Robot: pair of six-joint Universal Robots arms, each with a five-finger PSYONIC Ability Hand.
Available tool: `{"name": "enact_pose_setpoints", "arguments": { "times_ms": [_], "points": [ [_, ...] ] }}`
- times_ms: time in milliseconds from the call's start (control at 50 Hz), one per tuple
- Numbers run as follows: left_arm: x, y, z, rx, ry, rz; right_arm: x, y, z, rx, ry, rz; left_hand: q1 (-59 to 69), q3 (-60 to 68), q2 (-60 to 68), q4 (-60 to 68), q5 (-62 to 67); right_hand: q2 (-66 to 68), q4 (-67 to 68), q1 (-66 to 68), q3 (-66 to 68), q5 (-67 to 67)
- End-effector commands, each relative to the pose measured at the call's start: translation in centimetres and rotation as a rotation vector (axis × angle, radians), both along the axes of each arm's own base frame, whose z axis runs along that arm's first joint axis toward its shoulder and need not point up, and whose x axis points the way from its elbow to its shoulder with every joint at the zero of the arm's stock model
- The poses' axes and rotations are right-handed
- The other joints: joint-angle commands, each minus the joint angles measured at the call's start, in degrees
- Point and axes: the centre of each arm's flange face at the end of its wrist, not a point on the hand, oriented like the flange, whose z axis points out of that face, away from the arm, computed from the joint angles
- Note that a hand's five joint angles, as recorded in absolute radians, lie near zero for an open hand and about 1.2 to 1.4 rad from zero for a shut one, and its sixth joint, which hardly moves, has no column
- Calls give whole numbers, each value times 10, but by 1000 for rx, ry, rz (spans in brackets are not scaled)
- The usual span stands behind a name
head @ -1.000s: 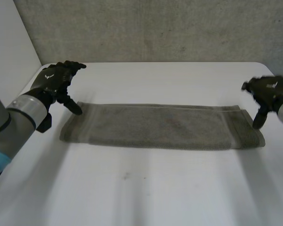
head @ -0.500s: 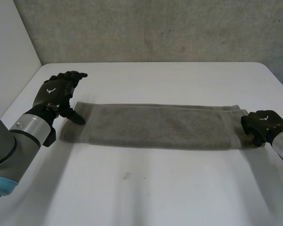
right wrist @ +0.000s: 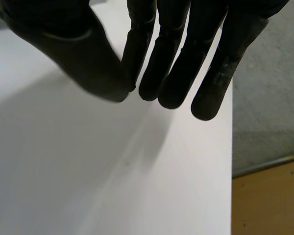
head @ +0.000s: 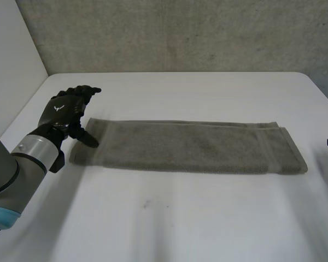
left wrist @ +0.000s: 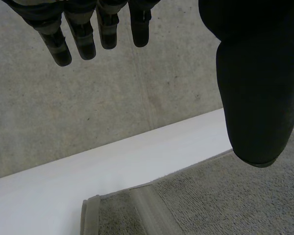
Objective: Fold the towel.
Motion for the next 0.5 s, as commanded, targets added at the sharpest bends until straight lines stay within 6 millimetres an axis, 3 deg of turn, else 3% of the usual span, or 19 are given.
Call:
{"name": "enact_pose_setpoints", "arguments": {
  "times_ms": [20,160,400,440,460,480,500],
  "points": [
    [0,0,0,-1,0,0,27,19,2,2,-151,201,0,5,5,6,-16,-400,-403,-402,-402,-400],
    [0,1,-1,4,-1,-2,40,31,-2,11,-230,289,0,5,5,6,-16,-390,-393,-392,-392,-390],
    [-1,0,-2,-19,4,-2,39,24,-17,25,-224,293,0,5,5,6,-16,-334,-338,-337,-337,-335],
    [0,-1,-2,-22,5,0,38,21,-19,19,-219,290,0,5,5,6,-16,-159,-162,-161,-161,-159],
    [0,-1,-2,-20,4,0,38,21,-19,19,-219,290,0,5,5,6,-16,-157,-161,-160,-160,-158],
    [0,-1,-2,-20,4,0,37,18,-18,14,-217,278,0,5,5,6,-16,26,22,23,23,25],
    [0,-1,-3,-19,4,0,37,18,-18,14,-217,278,0,5,5,6,-16,28,24,25,25,27]
  ]
}}
